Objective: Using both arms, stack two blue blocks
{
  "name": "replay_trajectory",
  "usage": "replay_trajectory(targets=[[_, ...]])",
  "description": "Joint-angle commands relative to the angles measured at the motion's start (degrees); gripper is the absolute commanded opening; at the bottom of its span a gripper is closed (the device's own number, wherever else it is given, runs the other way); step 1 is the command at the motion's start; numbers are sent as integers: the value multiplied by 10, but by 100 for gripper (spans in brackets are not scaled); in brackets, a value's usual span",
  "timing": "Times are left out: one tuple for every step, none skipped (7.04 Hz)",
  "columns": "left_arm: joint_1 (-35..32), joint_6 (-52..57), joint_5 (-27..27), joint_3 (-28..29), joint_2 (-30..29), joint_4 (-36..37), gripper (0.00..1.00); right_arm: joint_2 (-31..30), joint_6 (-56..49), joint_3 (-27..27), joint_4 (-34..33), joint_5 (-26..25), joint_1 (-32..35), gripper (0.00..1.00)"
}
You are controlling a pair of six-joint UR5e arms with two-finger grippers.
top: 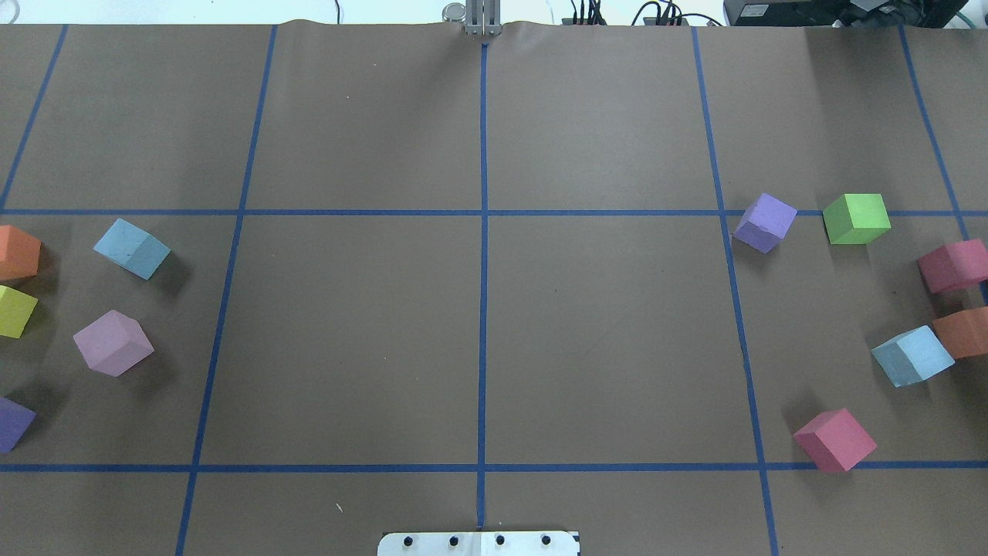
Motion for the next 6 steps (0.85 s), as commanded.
replay_trajectory(targets=[[1,0,0,0,0,-1,98,2,1,2,-2,4,0,100],[0,0,0,-1,0,-1,98,-5,1,4,5,5,0,100],[1,0,0,-2,0,0,98,2,1,6,6,4,0,100],[0,0,0,-2,0,-1,98,3,7,5,6,2,-1,100],[1,0,0,-3,0,0,98,3,14,23,4,13,-11,100],[1,-1,0,-3,0,0,98,-3,24,40,6,26,-40,100]])
